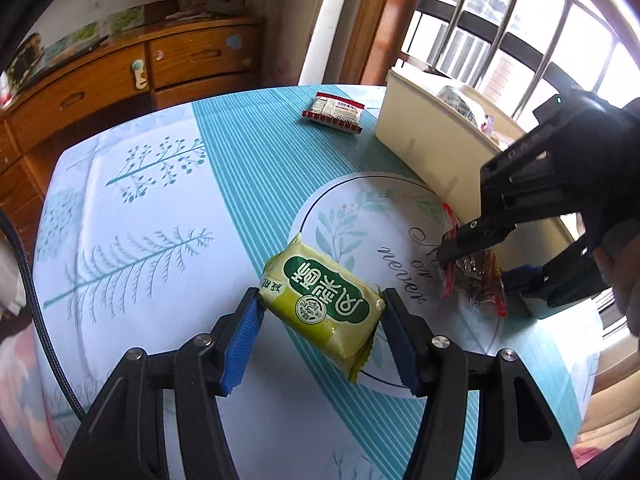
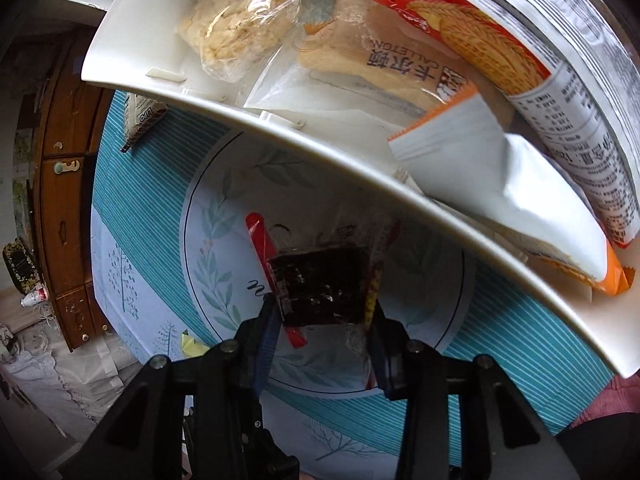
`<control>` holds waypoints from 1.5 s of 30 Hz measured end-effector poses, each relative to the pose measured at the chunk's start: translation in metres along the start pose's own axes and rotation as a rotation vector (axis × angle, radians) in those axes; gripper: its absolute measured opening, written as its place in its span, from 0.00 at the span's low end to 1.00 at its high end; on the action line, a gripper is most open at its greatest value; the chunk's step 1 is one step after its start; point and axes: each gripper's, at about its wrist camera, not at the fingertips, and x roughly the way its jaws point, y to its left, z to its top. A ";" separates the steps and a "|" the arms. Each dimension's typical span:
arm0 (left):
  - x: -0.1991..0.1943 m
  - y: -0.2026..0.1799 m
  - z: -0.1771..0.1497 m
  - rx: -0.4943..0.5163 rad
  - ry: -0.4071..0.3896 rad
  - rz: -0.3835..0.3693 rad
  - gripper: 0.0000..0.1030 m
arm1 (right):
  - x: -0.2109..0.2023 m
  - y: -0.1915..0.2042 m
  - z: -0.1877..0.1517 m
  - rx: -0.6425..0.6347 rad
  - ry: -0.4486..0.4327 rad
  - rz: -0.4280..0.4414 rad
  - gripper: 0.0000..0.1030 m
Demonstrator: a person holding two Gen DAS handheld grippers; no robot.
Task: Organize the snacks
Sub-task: 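Grasp the green-and-yellow pack with the left tool while the right tool grasps the dark red-edged pack, then carry the green pack and dark red-edged pack into the tray and release both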
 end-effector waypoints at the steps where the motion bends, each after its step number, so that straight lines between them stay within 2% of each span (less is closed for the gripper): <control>1: -0.003 0.000 -0.001 -0.011 -0.004 0.004 0.57 | -0.001 -0.002 -0.002 -0.003 -0.001 0.002 0.40; 8: -0.036 -0.008 -0.009 -0.074 -0.047 0.009 0.57 | -0.004 -0.013 -0.016 -0.019 0.010 0.038 0.40; 17: -0.074 -0.026 -0.014 -0.144 -0.084 0.036 0.57 | -0.016 -0.014 -0.038 -0.109 0.038 0.099 0.40; 27: -0.104 -0.045 -0.010 -0.284 -0.160 0.091 0.57 | -0.050 -0.014 -0.053 -0.355 -0.005 0.189 0.40; 31: -0.115 -0.060 0.000 -0.303 -0.205 0.127 0.57 | -0.071 -0.026 -0.050 -0.455 -0.021 0.238 0.40; 38: -0.132 -0.101 0.023 -0.327 -0.294 0.124 0.57 | -0.114 -0.039 -0.040 -0.612 -0.107 0.302 0.40; 45: -0.132 -0.148 0.044 -0.314 -0.328 0.095 0.57 | -0.156 -0.061 -0.020 -0.731 -0.241 0.315 0.40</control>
